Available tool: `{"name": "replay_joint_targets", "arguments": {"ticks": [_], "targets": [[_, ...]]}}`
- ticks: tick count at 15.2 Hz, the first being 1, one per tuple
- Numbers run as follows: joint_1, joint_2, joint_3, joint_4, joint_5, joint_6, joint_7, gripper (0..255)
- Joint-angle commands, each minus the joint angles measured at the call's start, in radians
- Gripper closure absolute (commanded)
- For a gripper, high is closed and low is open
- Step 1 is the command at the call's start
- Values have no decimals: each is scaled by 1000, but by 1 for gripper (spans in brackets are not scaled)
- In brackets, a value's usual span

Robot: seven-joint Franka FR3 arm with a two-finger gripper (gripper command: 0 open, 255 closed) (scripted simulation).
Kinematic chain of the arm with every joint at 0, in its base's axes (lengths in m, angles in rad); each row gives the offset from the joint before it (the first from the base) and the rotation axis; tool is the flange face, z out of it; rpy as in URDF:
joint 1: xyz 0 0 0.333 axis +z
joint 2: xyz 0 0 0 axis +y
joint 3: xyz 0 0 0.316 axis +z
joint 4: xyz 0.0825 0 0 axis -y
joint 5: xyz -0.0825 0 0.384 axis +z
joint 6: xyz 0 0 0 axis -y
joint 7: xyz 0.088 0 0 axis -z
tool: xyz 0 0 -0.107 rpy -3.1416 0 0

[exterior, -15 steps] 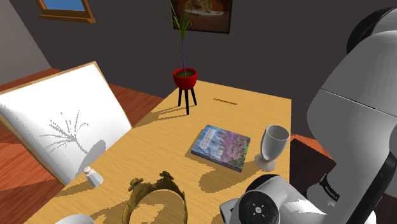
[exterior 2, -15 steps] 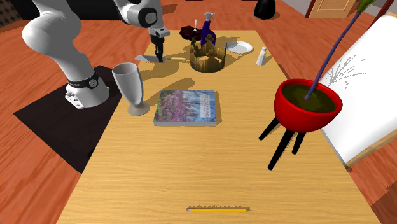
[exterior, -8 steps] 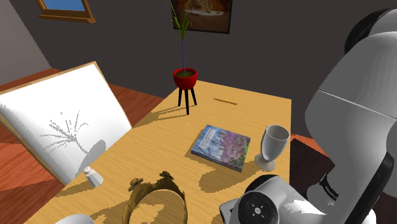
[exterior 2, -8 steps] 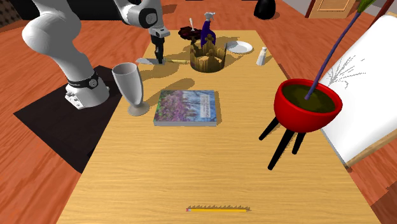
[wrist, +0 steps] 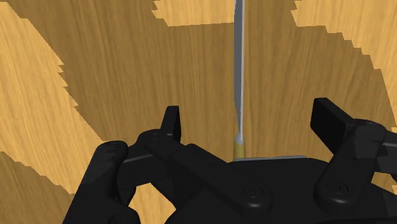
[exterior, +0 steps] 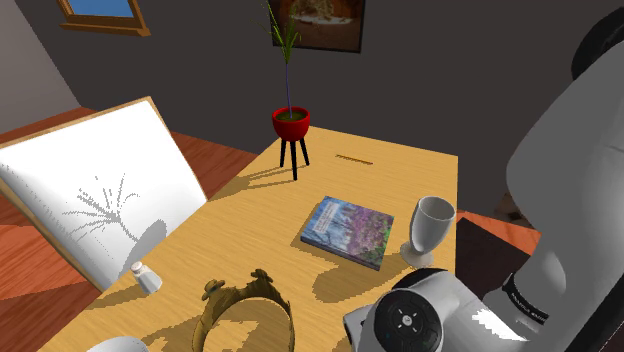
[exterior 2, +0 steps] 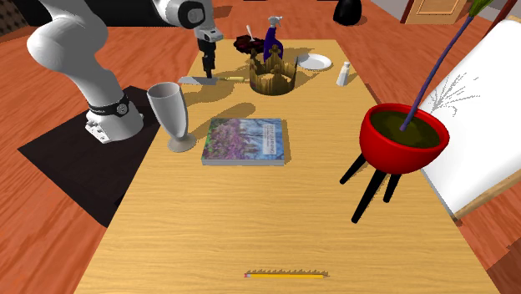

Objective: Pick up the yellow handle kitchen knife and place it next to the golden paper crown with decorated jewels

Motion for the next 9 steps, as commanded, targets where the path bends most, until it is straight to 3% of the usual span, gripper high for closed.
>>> {"name": "replay_joint_targets", "arguments": {"ticks": [1, 9], "targets": [[-28, -88, 51, -7, 132, -55, -88, 0], [-20, -88, 44, -7, 132, -55, -89, 0]]}}
